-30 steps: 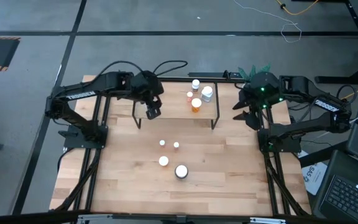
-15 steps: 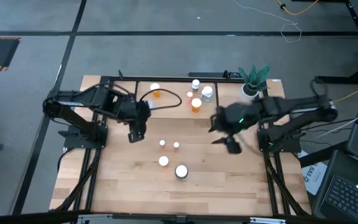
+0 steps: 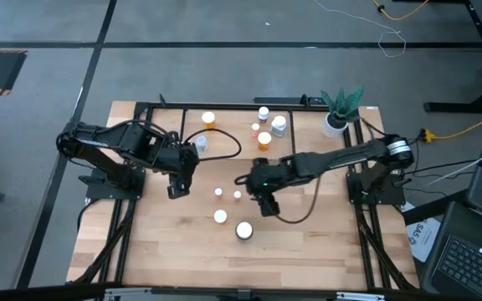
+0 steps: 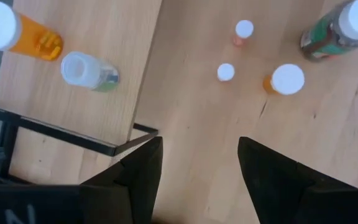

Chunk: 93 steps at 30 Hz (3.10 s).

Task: Pick and place medicine bottles onto shelf by color
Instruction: Put the right pink pill bottle on the shelf

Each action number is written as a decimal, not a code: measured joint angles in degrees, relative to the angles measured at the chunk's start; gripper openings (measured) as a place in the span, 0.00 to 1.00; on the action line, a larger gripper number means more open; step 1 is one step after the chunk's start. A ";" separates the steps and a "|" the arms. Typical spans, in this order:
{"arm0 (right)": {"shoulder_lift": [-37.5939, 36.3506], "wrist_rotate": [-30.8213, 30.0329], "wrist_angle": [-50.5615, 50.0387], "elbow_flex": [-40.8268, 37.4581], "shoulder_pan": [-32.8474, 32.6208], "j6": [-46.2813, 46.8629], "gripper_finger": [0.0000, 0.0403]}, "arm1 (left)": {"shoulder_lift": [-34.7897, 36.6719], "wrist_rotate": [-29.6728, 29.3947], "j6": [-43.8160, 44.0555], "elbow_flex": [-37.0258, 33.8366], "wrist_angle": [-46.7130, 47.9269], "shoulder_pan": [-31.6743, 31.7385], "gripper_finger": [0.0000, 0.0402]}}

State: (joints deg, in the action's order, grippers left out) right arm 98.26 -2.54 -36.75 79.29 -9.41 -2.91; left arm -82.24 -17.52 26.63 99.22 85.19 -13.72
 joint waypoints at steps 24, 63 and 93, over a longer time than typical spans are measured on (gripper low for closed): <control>14.08 7.16 16.49 0.00 5.44 -4.88 0.58 | -0.04 -1.53 -0.22 -0.02 0.54 0.04 0.51; 16.02 8.92 11.64 1.06 5.44 -0.38 0.28 | -0.04 -1.53 -0.22 -0.04 0.50 0.04 0.51; 15.87 6.98 -35.84 51.59 14.34 -16.61 0.28 | -0.04 -2.45 -0.02 -0.04 0.48 0.04 0.51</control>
State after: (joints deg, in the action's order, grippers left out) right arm 114.14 4.44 -72.59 130.88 4.93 -19.52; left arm -82.28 -19.97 26.62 99.18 85.67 -13.67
